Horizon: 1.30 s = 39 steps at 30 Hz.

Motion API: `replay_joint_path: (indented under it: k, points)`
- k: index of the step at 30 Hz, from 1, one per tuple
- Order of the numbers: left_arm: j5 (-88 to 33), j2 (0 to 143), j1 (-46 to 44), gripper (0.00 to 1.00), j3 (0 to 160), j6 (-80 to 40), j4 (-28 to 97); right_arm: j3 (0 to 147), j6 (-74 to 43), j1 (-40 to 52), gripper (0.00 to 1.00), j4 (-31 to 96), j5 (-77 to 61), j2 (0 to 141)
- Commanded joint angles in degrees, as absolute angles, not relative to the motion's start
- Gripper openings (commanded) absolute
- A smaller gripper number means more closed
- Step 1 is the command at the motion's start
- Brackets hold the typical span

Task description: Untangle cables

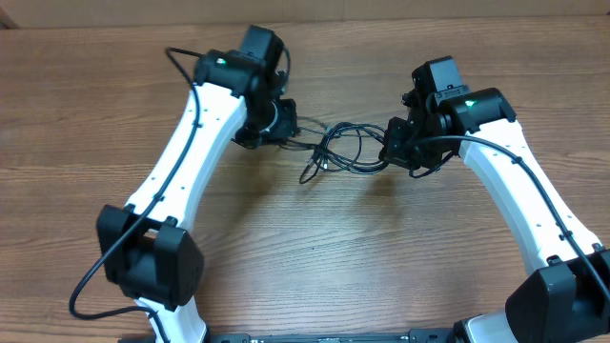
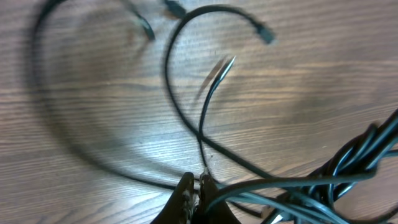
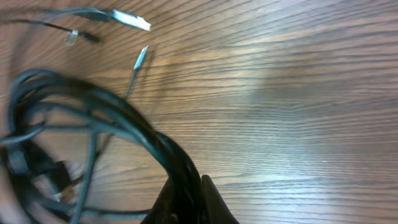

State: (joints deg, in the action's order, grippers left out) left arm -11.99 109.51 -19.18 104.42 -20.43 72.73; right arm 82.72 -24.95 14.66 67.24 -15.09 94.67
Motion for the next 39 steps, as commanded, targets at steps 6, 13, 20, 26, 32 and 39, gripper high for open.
replay_joint_path:
  k: [6, 13, 20, 26, 32, 39]
  points:
    - [-3.9, 102.6, -9.4, 0.04, 106.1, -14.9, 75.2, 77.1, -29.5, 13.1, 0.04, 68.0, 8.4, 93.4]
    - [4.5, 102.2, -3.4, 0.04, 106.1, -12.4, 77.8, 74.6, -27.2, 8.3, 0.04, 66.2, 5.5, 93.4]
    - [-25.7, 102.7, -5.3, 0.08, 106.1, -1.3, 75.6, 77.6, 5.5, 12.9, 0.04, 61.1, -40.7, 92.3]
    - [-35.1, 104.1, -12.6, 0.44, 106.1, 1.8, 75.6, 84.0, 6.5, 16.8, 0.04, 61.1, -44.9, 90.8]
    - [-34.4, 108.5, -19.2, 0.60, 106.1, 3.2, 74.9, 86.1, 6.5, 16.9, 0.04, 60.2, -54.4, 90.8]
    - [-31.6, 116.9, -19.2, 0.57, 106.1, 2.6, 75.2, 86.1, 6.2, 16.9, 0.04, 60.1, -56.7, 90.8]
